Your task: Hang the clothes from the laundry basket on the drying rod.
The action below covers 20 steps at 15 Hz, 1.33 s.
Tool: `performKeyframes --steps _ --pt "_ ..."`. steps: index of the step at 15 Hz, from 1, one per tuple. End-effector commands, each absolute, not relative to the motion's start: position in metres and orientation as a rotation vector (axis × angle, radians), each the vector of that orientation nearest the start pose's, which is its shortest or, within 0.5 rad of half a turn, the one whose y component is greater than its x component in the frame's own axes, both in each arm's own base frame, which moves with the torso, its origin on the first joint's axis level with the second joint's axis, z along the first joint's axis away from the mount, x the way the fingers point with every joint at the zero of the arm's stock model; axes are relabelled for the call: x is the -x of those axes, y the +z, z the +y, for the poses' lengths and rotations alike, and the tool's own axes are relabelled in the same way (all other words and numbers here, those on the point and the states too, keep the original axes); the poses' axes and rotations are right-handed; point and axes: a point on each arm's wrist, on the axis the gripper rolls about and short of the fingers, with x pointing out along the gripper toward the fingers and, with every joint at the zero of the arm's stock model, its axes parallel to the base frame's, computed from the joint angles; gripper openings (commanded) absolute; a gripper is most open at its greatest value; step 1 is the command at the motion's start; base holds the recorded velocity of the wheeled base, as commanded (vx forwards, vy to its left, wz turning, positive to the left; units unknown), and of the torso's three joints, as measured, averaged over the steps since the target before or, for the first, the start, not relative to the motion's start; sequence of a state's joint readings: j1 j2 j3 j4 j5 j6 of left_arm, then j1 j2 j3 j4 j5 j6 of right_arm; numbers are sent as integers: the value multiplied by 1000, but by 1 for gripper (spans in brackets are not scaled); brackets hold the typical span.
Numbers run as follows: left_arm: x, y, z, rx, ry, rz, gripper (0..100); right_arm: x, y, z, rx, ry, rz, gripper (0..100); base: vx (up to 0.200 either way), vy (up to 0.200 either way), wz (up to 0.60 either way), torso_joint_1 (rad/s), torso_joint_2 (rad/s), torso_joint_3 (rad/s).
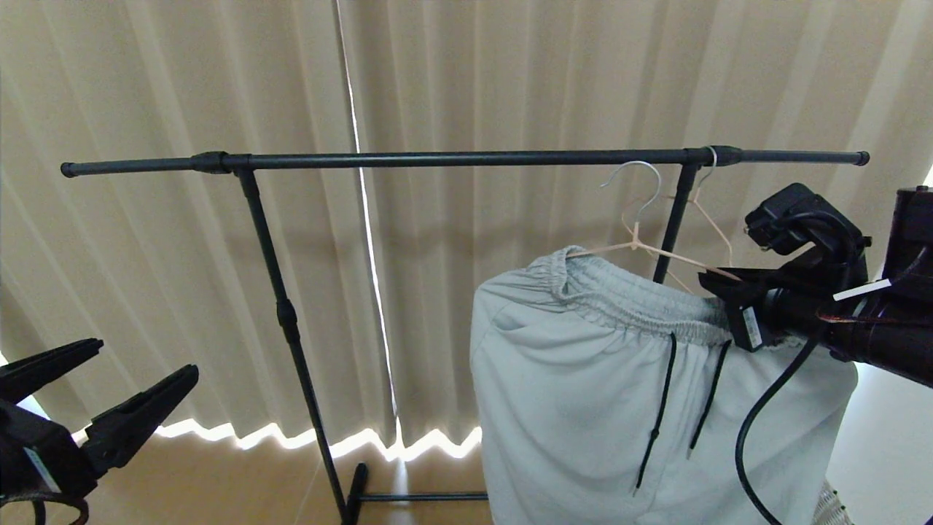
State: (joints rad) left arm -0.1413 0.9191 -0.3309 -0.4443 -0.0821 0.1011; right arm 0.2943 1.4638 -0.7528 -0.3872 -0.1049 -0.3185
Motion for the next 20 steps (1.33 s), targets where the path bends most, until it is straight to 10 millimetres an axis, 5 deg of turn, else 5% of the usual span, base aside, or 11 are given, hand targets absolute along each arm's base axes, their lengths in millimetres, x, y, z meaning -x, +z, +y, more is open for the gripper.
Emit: performKeyframes --steps 1,14,20 --pt "-109 188 -17 -105 -231 150 100 -236 209 69 379 238 284 0 0 0 0 0 0 0" --pt "-108 180 -17 -141 -238 176 100 -239 211 72 332 243 274 0 169 0 0 4 0 3" --pt "-107 180 -17 -150 -238 174 100 -259 213 76 283 228 278 0 0 0 0 0 0 0"
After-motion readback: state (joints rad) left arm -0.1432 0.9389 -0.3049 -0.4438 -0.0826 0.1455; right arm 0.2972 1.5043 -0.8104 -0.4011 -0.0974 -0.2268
